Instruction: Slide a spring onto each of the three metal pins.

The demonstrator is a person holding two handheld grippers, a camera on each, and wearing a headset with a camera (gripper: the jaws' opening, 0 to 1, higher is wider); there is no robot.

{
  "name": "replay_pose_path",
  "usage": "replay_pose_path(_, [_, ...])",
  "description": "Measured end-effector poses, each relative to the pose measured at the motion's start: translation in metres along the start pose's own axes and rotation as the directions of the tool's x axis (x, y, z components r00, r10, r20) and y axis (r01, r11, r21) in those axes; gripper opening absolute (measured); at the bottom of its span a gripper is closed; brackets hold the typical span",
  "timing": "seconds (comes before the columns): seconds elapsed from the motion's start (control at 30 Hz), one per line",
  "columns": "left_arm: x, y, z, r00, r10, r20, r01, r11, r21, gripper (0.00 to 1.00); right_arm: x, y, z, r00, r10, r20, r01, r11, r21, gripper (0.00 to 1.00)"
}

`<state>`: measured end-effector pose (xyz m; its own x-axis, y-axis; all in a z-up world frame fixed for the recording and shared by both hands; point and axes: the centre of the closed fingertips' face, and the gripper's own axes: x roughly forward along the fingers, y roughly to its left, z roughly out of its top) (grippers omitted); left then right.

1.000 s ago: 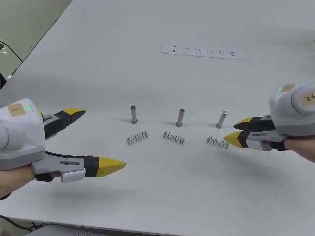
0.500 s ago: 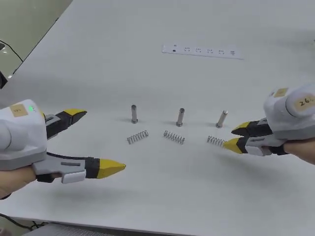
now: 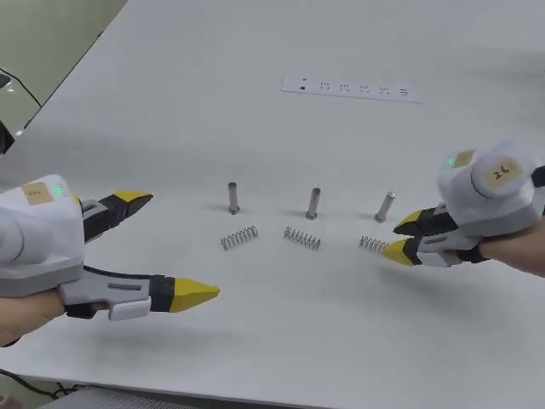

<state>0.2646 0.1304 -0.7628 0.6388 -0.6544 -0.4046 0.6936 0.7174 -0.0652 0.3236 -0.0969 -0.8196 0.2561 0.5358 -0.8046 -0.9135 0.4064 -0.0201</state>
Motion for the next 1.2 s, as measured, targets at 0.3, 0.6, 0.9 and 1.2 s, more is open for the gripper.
replay_pose_path(0.3, [0.000, -0.001, -0.002, 1.0000, -0.002, -0.007, 0.002, 1.000, 0.002, 0.97, 0.010, 0.000, -0.002, 0.9983, 0.032, -0.048, -0.033, 0.999, -0.023, 0.21])
replay_pose_path(0.6, [0.001, -0.003, -0.004, 0.9998, -0.007, -0.016, 0.007, 1.000, 0.007, 0.97, 0.020, -0.004, -0.013, 0.9927, 0.052, -0.109, -0.056, 0.998, -0.030, 0.20])
replay_pose_path(0.9, [0.002, -0.004, -0.004, 0.9998, -0.009, -0.015, 0.009, 1.000, 0.004, 0.97, 0.024, -0.003, -0.019, 0.9874, 0.056, -0.148, -0.063, 0.997, -0.045, 0.15])
replay_pose_path(1.2, [0.003, -0.006, -0.005, 0.9998, -0.013, -0.014, 0.013, 1.000, 0.003, 0.97, 0.028, -0.005, -0.023, 0.9848, 0.053, -0.165, -0.065, 0.996, -0.065, 0.09])
